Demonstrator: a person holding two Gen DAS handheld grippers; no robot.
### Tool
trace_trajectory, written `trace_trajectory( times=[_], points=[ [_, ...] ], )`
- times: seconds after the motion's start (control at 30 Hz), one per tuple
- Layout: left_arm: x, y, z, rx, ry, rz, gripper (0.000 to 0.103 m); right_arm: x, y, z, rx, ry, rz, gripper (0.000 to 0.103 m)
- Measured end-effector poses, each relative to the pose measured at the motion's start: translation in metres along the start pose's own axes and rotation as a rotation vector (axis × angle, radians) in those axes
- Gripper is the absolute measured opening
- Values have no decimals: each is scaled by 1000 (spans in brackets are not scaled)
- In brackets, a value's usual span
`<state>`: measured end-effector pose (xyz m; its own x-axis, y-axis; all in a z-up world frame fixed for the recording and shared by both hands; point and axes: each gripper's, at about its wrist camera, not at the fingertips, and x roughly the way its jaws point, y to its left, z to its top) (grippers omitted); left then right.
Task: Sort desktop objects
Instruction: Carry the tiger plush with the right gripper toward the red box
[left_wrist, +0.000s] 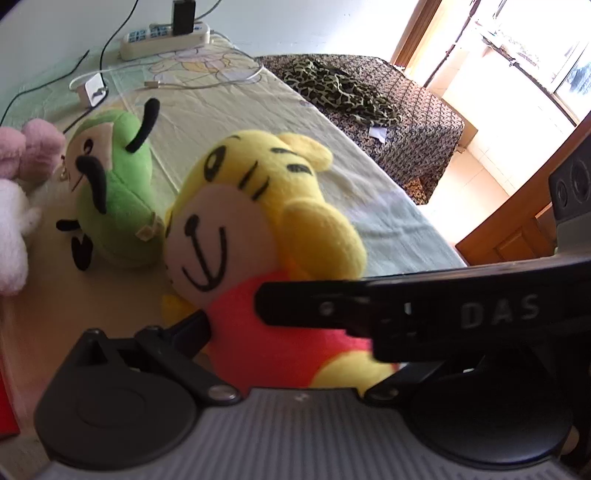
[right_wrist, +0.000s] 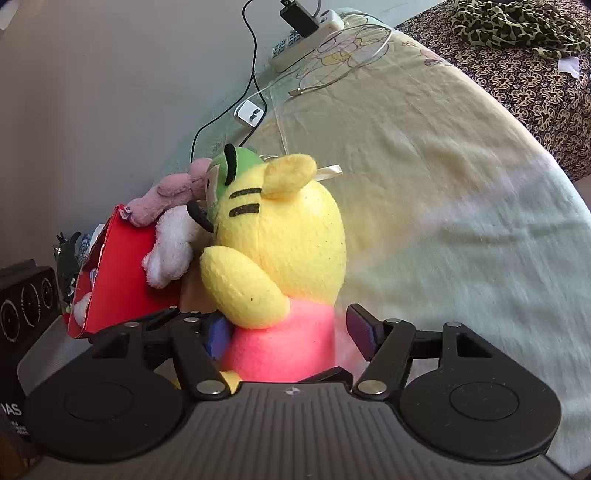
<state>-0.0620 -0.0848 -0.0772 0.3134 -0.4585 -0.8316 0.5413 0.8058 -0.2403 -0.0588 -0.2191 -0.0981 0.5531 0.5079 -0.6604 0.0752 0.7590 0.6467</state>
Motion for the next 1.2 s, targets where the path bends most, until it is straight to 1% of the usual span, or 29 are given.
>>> trace_trajectory(
  times=[0.1,0.33,0.4,0.57,0.67,0.77,0.93,1.1,1.17,1.2],
  points=[
    [-2,3,-1,-10,-11,-12,101,1,-8,-1,73,18,61,58],
    [-14,3,-8,-15,-42,-57,101,-11,6,-7,47,1,65,51],
    [-20,1,-8,0,-55,-74,101,-17,12,-9,49,-27,68,51],
    [-46,-4,-5,89,-103,-100,101,-36,30,-17,63,-115,75,51],
    [-69,-2,-6,135,-145,-118,100,-48,49,-22,52,-171,80,51],
    [-98,5,-8,168,-204,-124,100,-55,75,-25,36,-220,108,51],
    [-152,30,-14,202,-322,-94,100,-55,126,-31,-31,-297,167,51],
    [-195,69,-20,173,-410,-59,100,-40,174,-30,-105,-309,223,51],
    [-211,88,-23,143,-429,-52,100,-28,192,-31,-136,-307,246,51],
    [-216,97,-26,138,-441,-34,100,-22,201,-31,-154,-301,257,51]
  ],
)
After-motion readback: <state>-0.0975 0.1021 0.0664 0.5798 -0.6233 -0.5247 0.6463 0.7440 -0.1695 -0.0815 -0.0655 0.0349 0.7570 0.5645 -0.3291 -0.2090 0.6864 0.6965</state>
